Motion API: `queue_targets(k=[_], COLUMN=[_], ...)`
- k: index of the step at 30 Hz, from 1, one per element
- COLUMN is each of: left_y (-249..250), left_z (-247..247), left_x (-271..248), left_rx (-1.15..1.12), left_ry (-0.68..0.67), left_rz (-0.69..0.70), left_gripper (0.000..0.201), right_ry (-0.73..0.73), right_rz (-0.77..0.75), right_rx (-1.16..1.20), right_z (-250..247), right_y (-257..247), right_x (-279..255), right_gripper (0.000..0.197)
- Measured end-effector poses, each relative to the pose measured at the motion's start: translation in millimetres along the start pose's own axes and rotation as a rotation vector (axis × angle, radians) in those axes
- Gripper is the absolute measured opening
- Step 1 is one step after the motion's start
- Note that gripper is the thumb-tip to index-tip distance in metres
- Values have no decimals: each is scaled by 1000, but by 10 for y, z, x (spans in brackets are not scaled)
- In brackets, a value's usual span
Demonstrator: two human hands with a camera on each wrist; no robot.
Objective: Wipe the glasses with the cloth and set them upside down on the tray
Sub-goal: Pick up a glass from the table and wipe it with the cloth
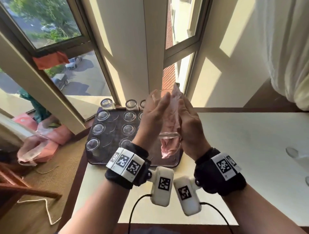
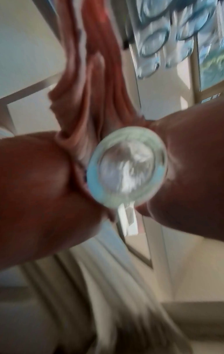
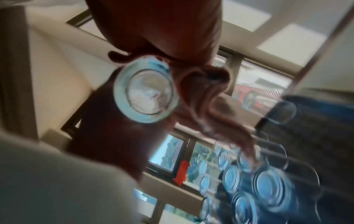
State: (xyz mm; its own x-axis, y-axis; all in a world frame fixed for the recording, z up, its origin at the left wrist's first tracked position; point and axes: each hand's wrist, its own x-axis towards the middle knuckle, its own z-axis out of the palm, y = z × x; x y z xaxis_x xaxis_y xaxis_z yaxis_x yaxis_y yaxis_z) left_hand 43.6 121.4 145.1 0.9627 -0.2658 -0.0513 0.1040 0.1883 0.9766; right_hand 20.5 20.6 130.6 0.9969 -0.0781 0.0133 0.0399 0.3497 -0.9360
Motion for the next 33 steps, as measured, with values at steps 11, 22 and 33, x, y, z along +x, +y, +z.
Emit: queue_targets(k=[11,22,33], left_y=[-91,-18,25], left_z=[8,49,-11], left_x=[22,26,54], left_rx=[-36,36,198], left_ry=[8,-11,170], left_rz=[-33,-29,54], left_gripper=[79,48,34], right_ry=[40,78,96], right_rz=[-114,-127,-135], right_rx=[-370,-265,-326], right_z=[-64,-68,-58], right_y=[59,10,10], right_x=[-34,-28,66], right_gripper=[53,45,52])
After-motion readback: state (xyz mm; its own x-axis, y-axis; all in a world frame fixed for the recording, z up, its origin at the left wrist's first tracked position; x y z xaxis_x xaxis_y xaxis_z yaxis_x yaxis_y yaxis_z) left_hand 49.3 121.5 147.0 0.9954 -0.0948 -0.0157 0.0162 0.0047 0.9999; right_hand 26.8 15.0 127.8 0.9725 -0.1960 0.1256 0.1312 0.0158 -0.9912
